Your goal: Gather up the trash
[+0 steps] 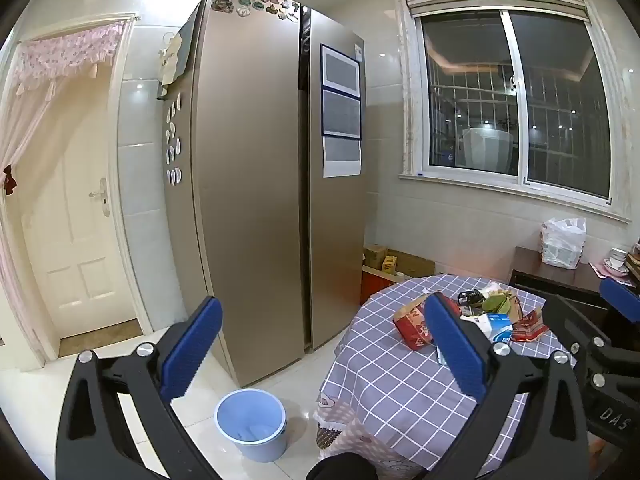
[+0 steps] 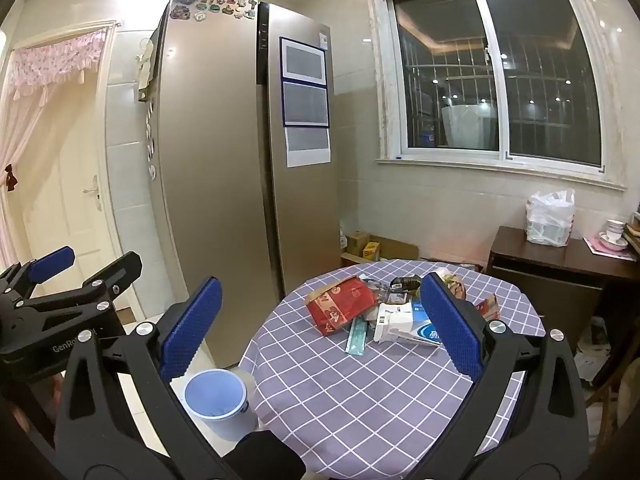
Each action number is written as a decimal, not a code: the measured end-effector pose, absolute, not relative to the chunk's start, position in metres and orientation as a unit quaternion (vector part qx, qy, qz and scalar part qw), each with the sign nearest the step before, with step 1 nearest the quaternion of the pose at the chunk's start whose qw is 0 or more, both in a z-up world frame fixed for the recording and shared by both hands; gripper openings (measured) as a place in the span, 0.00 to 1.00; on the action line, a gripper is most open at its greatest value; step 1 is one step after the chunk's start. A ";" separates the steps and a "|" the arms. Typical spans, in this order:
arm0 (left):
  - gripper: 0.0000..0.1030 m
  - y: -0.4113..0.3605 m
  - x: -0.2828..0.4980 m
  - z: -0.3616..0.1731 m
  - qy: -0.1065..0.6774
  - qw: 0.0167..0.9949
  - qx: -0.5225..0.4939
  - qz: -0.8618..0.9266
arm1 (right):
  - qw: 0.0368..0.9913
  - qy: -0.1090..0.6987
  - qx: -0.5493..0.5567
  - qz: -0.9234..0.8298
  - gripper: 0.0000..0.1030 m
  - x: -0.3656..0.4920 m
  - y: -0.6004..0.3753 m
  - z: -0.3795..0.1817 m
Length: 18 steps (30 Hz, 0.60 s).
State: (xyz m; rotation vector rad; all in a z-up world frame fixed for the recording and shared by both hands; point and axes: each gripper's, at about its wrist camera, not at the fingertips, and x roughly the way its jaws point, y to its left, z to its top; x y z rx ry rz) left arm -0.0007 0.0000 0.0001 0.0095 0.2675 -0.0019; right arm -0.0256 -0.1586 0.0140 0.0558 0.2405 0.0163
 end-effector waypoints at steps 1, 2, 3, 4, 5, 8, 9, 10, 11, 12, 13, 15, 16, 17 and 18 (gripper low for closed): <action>0.96 0.000 -0.001 0.000 0.133 0.991 0.005 -0.001 | 0.992 0.120 0.027 0.008 0.94 -0.025 -0.159 0.014; 0.96 0.000 -0.001 0.000 0.134 0.991 0.005 -0.002 | 0.992 0.120 0.027 0.008 0.94 -0.025 -0.159 0.014; 0.96 0.000 -0.001 0.000 0.134 0.991 0.005 -0.001 | 0.992 0.120 0.028 0.007 0.94 -0.025 -0.159 0.014; 0.96 0.000 -0.001 0.000 0.134 0.991 0.005 -0.001 | 0.992 0.120 0.028 0.007 0.94 -0.025 -0.159 0.014; 0.96 0.000 -0.001 0.000 0.135 0.991 0.005 -0.001 | 0.992 0.120 0.028 0.007 0.94 -0.025 -0.160 0.014; 0.96 0.001 -0.001 0.000 0.137 0.991 0.003 -0.002 | 0.992 0.120 0.029 0.006 0.94 -0.024 -0.161 0.014; 0.96 0.000 -0.002 0.003 0.136 0.991 0.003 -0.002 | 0.992 0.120 0.026 0.009 0.94 -0.025 -0.159 0.014; 0.96 -0.001 -0.002 0.003 0.135 0.991 0.005 -0.002 | 0.992 0.120 0.026 0.009 0.94 -0.025 -0.159 0.014; 0.96 -0.002 -0.002 0.002 0.134 0.991 0.008 0.000 | 0.992 0.120 0.025 0.008 0.94 -0.025 -0.159 0.013; 0.96 -0.002 -0.002 0.002 0.134 0.991 0.008 -0.001 | 0.992 0.120 0.025 0.009 0.94 -0.025 -0.160 0.013; 0.96 -0.001 -0.001 0.003 0.134 0.991 0.007 -0.001 | 0.992 0.120 0.024 0.010 0.94 -0.024 -0.154 0.015; 0.96 -0.001 -0.002 0.004 0.134 0.991 0.007 0.000 | 0.992 0.120 0.024 0.010 0.94 -0.025 -0.154 0.016; 0.96 -0.001 -0.002 0.005 0.134 0.991 0.006 0.000 | 0.993 0.119 0.023 0.013 0.94 -0.025 -0.154 0.016; 0.96 0.000 -0.001 0.003 0.134 0.991 0.008 -0.001 | 0.992 0.120 0.025 0.010 0.94 -0.025 -0.154 0.016; 0.96 -0.001 -0.001 0.004 0.134 0.991 0.007 -0.001 | 0.992 0.120 0.025 0.010 0.94 -0.025 -0.154 0.017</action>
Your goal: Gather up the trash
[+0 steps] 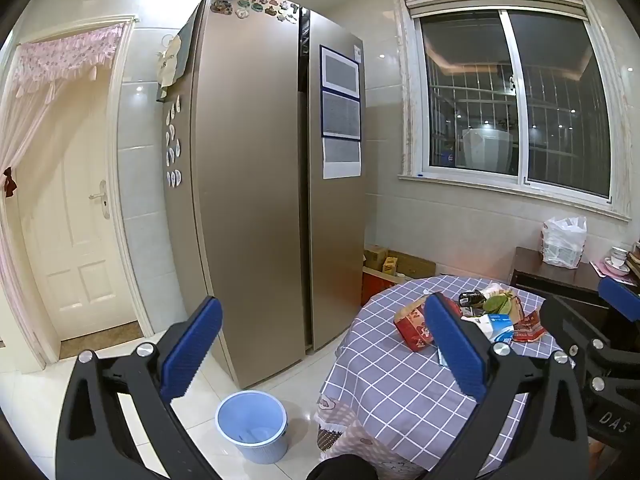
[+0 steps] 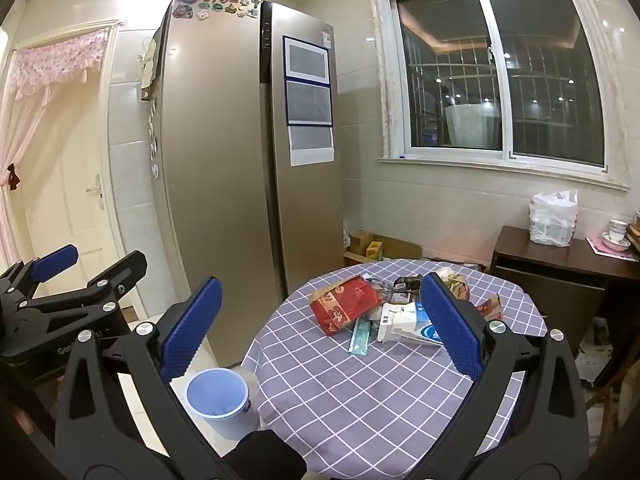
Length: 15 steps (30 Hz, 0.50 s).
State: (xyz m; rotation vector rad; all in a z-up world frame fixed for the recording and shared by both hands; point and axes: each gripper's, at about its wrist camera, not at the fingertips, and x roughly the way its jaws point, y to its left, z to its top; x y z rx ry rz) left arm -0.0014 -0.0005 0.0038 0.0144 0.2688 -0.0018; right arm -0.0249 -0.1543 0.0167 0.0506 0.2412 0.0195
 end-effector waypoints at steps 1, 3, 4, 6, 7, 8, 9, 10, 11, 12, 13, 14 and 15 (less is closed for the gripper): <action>0.96 0.000 -0.001 0.003 0.134 0.991 0.007 -0.002 | 0.992 0.120 0.025 0.010 0.94 -0.025 -0.154 0.017; 0.96 0.000 -0.001 0.004 0.134 0.991 0.007 -0.001 | 0.992 0.120 0.026 0.010 0.94 -0.024 -0.154 0.016; 0.96 -0.001 -0.001 0.006 0.134 0.991 0.007 -0.001 | 0.992 0.120 0.026 0.010 0.94 -0.024 -0.153 0.016; 0.96 -0.001 -0.001 0.005 0.134 0.991 0.007 -0.002 | 0.992 0.120 0.026 0.010 0.94 -0.024 -0.154 0.017; 0.96 -0.001 -0.001 0.005 0.134 0.991 0.007 -0.002 | 0.992 0.120 0.026 0.011 0.94 -0.024 -0.154 0.017; 0.96 -0.001 -0.001 0.006 0.134 0.991 0.008 -0.002 | 0.992 0.119 0.026 0.010 0.94 -0.024 -0.154 0.017; 0.96 -0.001 -0.001 0.006 0.133 0.991 0.008 -0.001 | 0.993 0.119 0.027 0.010 0.94 -0.024 -0.154 0.017; 0.96 0.000 -0.003 0.008 0.133 0.991 0.008 -0.001 | 0.992 0.119 0.027 0.011 0.94 -0.025 -0.154 0.017; 0.96 0.000 -0.002 0.008 0.133 0.991 0.008 -0.001 | 0.993 0.119 0.027 0.012 0.94 -0.026 -0.155 0.017; 0.96 0.000 -0.002 0.009 0.133 0.991 0.008 -0.001 | 0.993 0.118 0.027 0.012 0.94 -0.026 -0.155 0.017; 0.96 0.000 -0.002 0.008 0.133 0.991 0.008 -0.001 | 0.993 0.118 0.027 0.011 0.94 -0.026 -0.155 0.017; 0.96 0.000 -0.002 0.008 0.133 0.991 0.008 -0.001 | 0.993 0.118 0.027 0.012 0.94 -0.026 -0.155 0.017; 0.96 0.001 -0.002 0.009 0.133 0.991 0.008 0.000 | 0.993 0.119 0.027 0.012 0.94 -0.026 -0.155 0.017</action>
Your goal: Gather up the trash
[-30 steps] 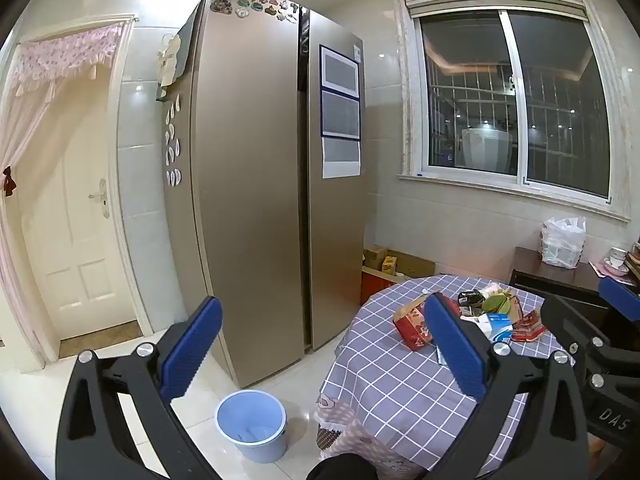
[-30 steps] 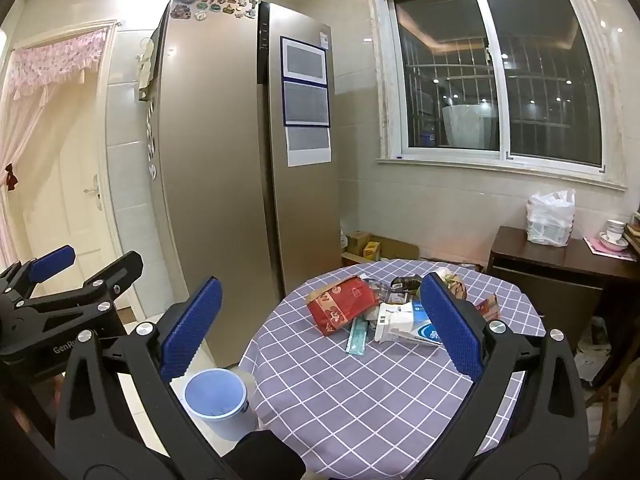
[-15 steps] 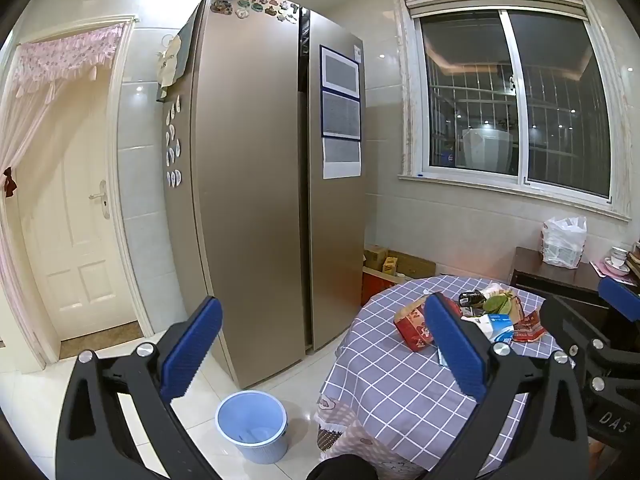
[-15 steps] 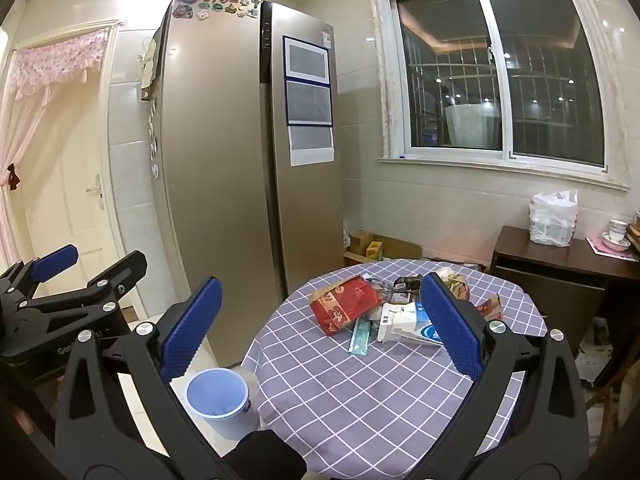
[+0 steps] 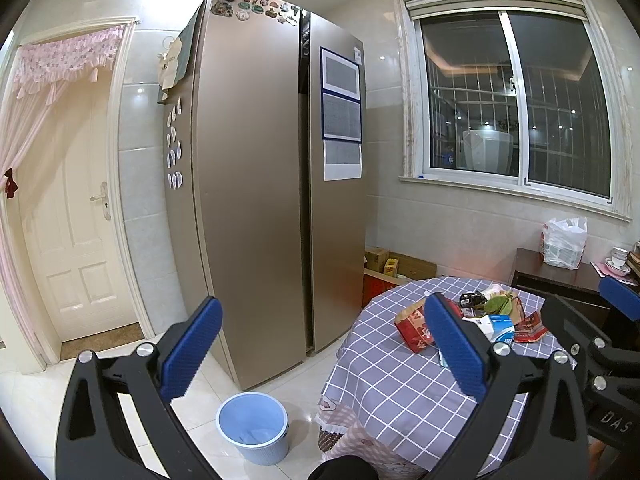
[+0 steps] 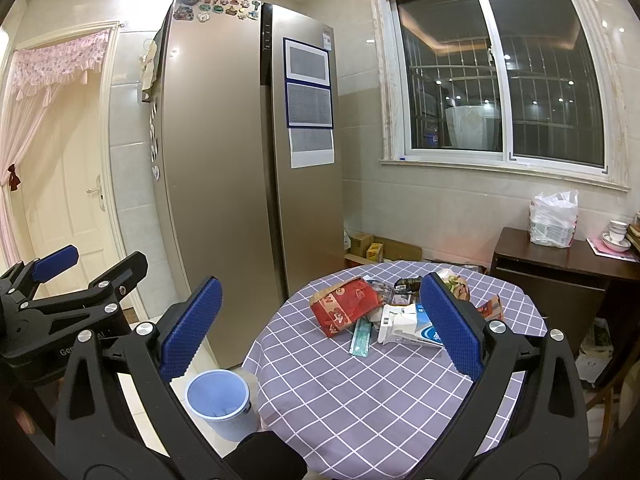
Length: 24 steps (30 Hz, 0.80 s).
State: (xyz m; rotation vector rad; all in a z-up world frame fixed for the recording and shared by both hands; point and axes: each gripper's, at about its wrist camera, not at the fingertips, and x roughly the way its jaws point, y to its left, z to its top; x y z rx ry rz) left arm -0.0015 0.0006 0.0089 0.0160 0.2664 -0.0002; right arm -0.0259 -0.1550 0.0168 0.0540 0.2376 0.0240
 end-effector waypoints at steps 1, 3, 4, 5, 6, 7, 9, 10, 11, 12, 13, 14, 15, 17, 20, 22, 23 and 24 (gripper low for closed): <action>0.96 0.001 -0.001 0.009 0.132 0.991 0.008 0.001 | 0.993 0.118 0.027 0.012 0.94 -0.026 -0.155 0.017; 0.96 0.005 -0.002 0.011 0.131 0.991 0.009 0.002 | 0.993 0.118 0.027 0.011 0.94 -0.026 -0.154 0.017; 0.96 0.006 -0.002 0.012 0.131 0.991 0.010 0.001 | 0.993 0.118 0.027 0.012 0.94 -0.026 -0.155 0.017; 0.96 0.006 -0.002 0.011 0.131 0.991 0.009 0.001 | 0.993 0.118 0.027 0.012 0.94 -0.026 -0.155 0.016; 0.96 0.005 -0.002 0.011 0.131 0.991 0.009 0.001 | 0.993 0.118 0.027 0.012 0.94 -0.026 -0.155 0.016; 0.96 0.005 -0.002 0.011 0.130 0.991 0.009 0.001 | 0.993 0.118 0.027 0.012 0.94 -0.026 -0.155 0.016; 0.96 0.006 -0.002 0.012 0.130 0.991 0.010 0.002 | 0.993 0.118 0.027 0.012 0.94 -0.026 -0.155 0.016; 0.96 0.006 -0.002 0.011 0.130 0.992 0.011 0.003 | 0.993 0.118 0.027 0.011 0.94 -0.026 -0.155 0.016; 0.96 0.006 -0.003 0.011 0.129 0.992 0.011 0.003 | 0.993 0.118 0.027 0.012 0.94 -0.026 -0.155 0.016; 0.96 0.007 -0.003 0.010 0.129 0.992 0.011 0.003 | 0.993 0.118 0.027 0.012 0.94 -0.026 -0.155 0.016; 0.96 0.006 -0.003 0.010 0.129 0.992 0.011 0.003 | 0.993 0.118 0.027 0.011 0.94 -0.026 -0.154 0.016; 0.96 0.006 -0.003 0.010 0.129 0.992 0.011 0.003 | 0.993 0.118 0.027 0.011 0.94 -0.026 -0.155 0.016; 0.96 0.007 -0.003 0.010 0.129 0.992 0.011 0.003 | 0.993 0.118 0.028 0.011 0.94 -0.026 -0.155 0.016; 0.96 0.006 -0.003 0.010 0.128 0.992 0.011 0.004 | 0.992 0.119 0.028 0.012 0.94 -0.027 -0.156 0.015; 0.96 0.006 -0.003 0.010 0.128 0.992 0.012 0.004 | 0.992 0.119 0.028 0.012 0.94 -0.027 -0.156 0.016; 0.96 0.006 -0.003 0.010 0.128 0.992 0.012 0.003 | 0.992 0.119 0.029 0.012 0.94 -0.027 -0.156 0.016; 0.96 0.005 -0.003 0.009 0.128 0.992 0.012 0.004 | 0.992 0.119 0.028 0.012 0.94 -0.027 -0.156 0.016; 0.96 0.005 -0.003 0.009 0.128 0.992 0.012 0.004 | 0.992 0.119 0.028 0.012 0.94 -0.027 -0.156 0.016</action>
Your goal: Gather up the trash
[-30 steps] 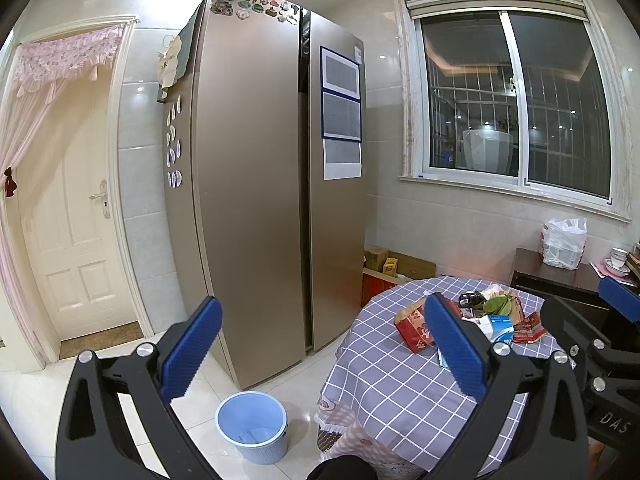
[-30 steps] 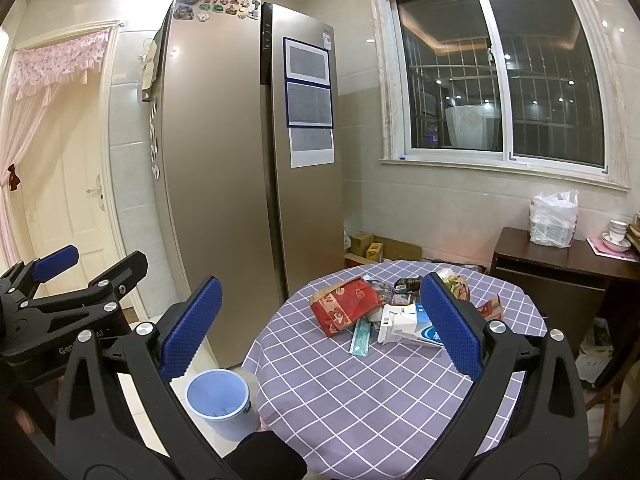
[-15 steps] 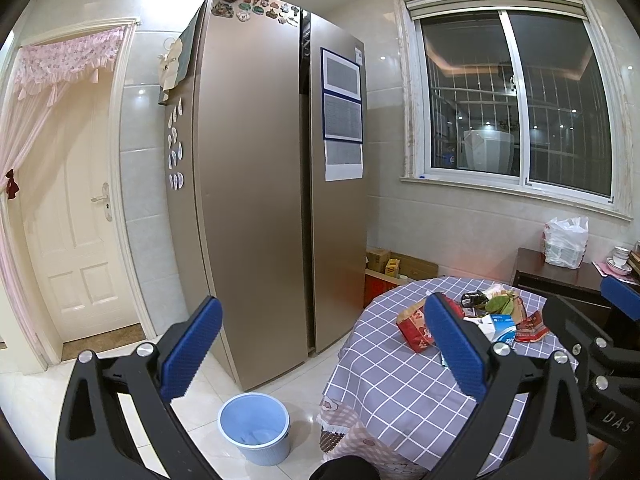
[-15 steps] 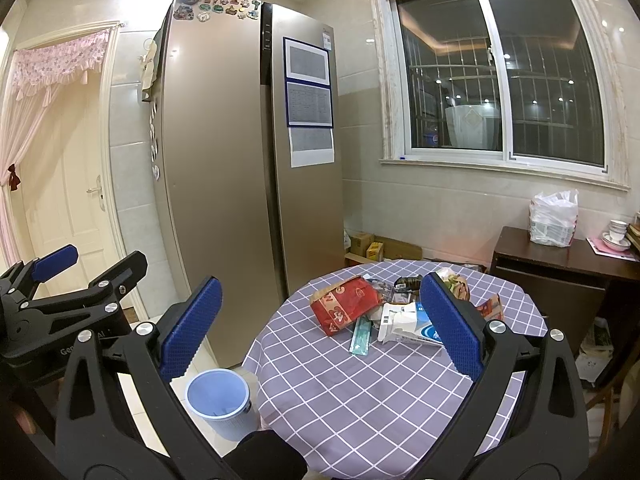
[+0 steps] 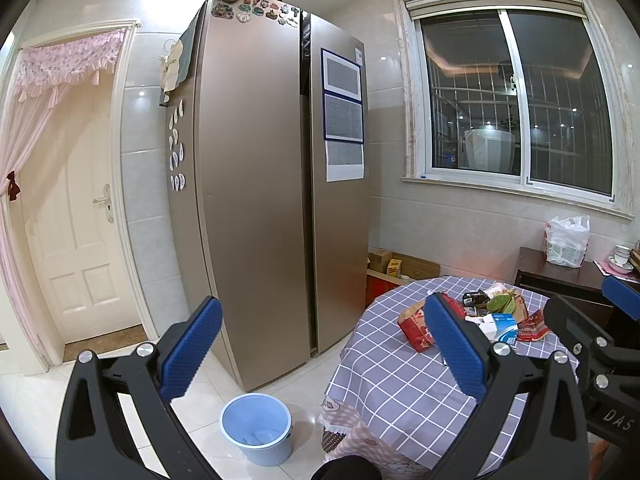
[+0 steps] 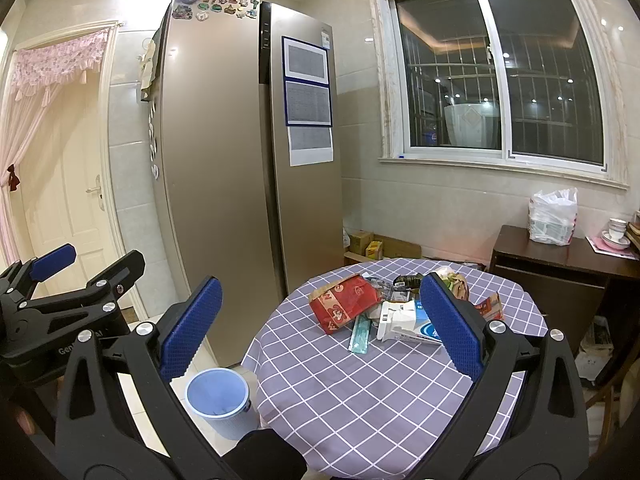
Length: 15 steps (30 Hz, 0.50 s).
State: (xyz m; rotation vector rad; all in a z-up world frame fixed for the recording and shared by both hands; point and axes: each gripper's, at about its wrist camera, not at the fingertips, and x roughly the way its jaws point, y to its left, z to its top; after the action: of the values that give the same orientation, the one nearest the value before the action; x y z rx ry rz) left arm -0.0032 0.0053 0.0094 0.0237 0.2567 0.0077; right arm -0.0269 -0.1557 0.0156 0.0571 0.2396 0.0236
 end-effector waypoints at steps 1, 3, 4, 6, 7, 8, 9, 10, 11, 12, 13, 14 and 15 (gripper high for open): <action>0.96 0.005 -0.003 0.010 0.128 0.992 0.012 0.004 | 0.992 0.119 0.029 0.012 0.94 -0.027 -0.156 0.015; 0.96 0.005 -0.003 0.009 0.128 0.992 0.012 0.004 | 0.992 0.120 0.028 0.012 0.94 -0.027 -0.155 0.016; 0.96 0.005 -0.003 0.009 0.128 0.992 0.012 0.004 | 0.992 0.119 0.029 0.011 0.94 -0.028 -0.156 0.015; 0.96 0.005 -0.003 0.010 0.128 0.992 0.012 0.004 | 0.992 0.119 0.029 0.012 0.94 -0.027 -0.156 0.015; 0.96 0.005 -0.003 0.010 0.128 0.992 0.012 0.004 | 0.992 0.119 0.029 0.011 0.94 -0.027 -0.156 0.015; 0.96 0.005 -0.003 0.010 0.128 0.992 0.012 0.004 | 0.992 0.119 0.029 0.011 0.94 -0.027 -0.156 0.015; 0.96 0.005 -0.003 0.009 0.128 0.992 0.012 0.004 | 0.992 0.120 0.029 0.012 0.94 -0.027 -0.156 0.015; 0.96 0.005 -0.003 0.009 0.128 0.992 0.012 0.004 | 0.992 0.119 0.029 0.011 0.94 -0.028 -0.157 0.015; 0.96 0.005 -0.003 0.009 0.128 0.992 0.012 0.004 | 0.992 0.120 0.029 0.011 0.94 -0.027 -0.156 0.015; 0.96 0.005 -0.003 0.010 0.128 0.992 0.012 0.004 | 0.992 0.120 0.029 0.011 0.94 -0.028 -0.156 0.015; 0.96 0.005 -0.003 0.010 0.128 0.992 0.012 0.004 | 0.992 0.120 0.030 0.011 0.94 -0.027 -0.157 0.014; 0.96 0.005 -0.003 0.010 0.128 0.992 0.012 0.004 | 0.992 0.120 0.029 0.011 0.94 -0.027 -0.157 0.014; 0.96 0.005 -0.003 0.009 0.128 0.992 0.012 0.005 | 0.992 0.120 0.029 0.011 0.94 -0.028 -0.156 0.014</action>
State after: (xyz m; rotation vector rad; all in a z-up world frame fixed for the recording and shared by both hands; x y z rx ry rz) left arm -0.0033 0.0046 0.0095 0.0245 0.2565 0.0091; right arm -0.0278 -0.1564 0.0142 0.0579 0.2398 0.0230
